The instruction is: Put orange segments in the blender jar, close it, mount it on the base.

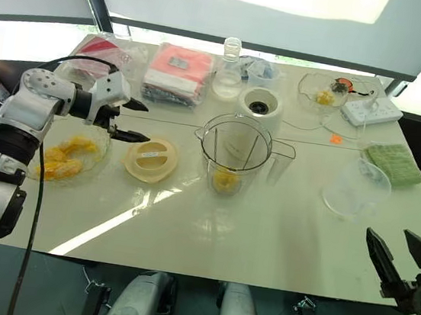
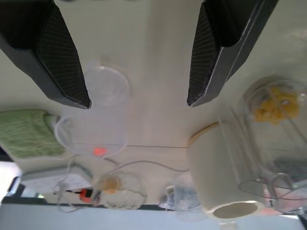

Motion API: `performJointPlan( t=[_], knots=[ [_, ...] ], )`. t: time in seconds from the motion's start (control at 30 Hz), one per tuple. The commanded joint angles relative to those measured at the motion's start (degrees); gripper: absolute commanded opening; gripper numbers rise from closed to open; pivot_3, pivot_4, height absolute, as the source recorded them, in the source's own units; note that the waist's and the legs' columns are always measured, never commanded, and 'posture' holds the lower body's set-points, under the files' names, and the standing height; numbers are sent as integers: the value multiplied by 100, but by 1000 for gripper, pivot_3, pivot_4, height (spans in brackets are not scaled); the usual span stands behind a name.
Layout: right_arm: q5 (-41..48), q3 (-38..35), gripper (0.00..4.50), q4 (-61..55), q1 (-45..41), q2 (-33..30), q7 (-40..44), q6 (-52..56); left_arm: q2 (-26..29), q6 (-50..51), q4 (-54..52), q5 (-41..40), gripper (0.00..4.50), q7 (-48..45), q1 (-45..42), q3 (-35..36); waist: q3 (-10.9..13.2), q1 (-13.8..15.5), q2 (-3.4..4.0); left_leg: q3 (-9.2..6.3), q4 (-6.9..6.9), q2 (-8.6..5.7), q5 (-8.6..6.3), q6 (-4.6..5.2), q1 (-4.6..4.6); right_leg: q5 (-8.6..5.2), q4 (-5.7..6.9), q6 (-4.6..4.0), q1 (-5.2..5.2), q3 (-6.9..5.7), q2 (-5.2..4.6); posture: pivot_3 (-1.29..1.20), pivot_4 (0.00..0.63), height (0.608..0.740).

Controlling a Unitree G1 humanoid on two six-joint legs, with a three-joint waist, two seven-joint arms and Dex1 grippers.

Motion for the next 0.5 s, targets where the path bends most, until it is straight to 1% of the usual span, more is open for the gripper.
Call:
performJointPlan(
  t=[0.03, 0.1, 0.23, 0.3, 0.4, 0.5],
  knots=[
    [1154, -1043, 3355, -309, -11, -494, 238, 127, -113, -784, 747, 624, 4500, 60, -433, -302, 6, -1, -12, 2, 3, -1, 0, 1, -1, 0, -1, 0, 1, 0, -2, 0, 150, 740],
    [1652, -1395, 3355, -397, -198, -907, 245, 221, -273, -960, 1216, 859, 4500, 12, -630, -447, 8, -1, -36, 5, 10, -4, 0, 1, -1, 1, -3, 0, 5, 0, -5, 0, 150, 740],
    [2169, -1630, 3355, -636, -553, -1502, 88, 435, -655, -1174, 1880, 1228, 4500, 244, -903, -594, 10, 0, -71, 1, 12, -4, 0, 1, 1, 2, -4, 1, 9, -1, -5, 0, 150, 740],
    [2225, -1659, 3355, -699, -658, -1631, 45, 555, -791, -1142, 2078, 1357, 4500, 352, -973, -601, 9, 5, -73, -4, 11, -3, -1, 3, -1, 1, -4, 3, 9, -3, -4, 0, 150, 740],
    [2177, -1615, 3355, -791, -847, -1851, -13, 728, -1148, -897, 2320, 1501, 4500, 519, -1038, -634, 9, 11, -74, -9, 10, -6, -7, 13, -9, -1, -6, 9, 7, -5, -5, 0, 150, 740],
    [2171, -1539, 3355, -826, -1062, -1933, -109, 841, -1392, -792, 2481, 1710, 4500, 707, -1025, -713, 8, 13, -77, -9, 10, -12, -9, 15, -13, 4, -10, 18, 7, -5, -11, 0, 150, 740]
  ],
)
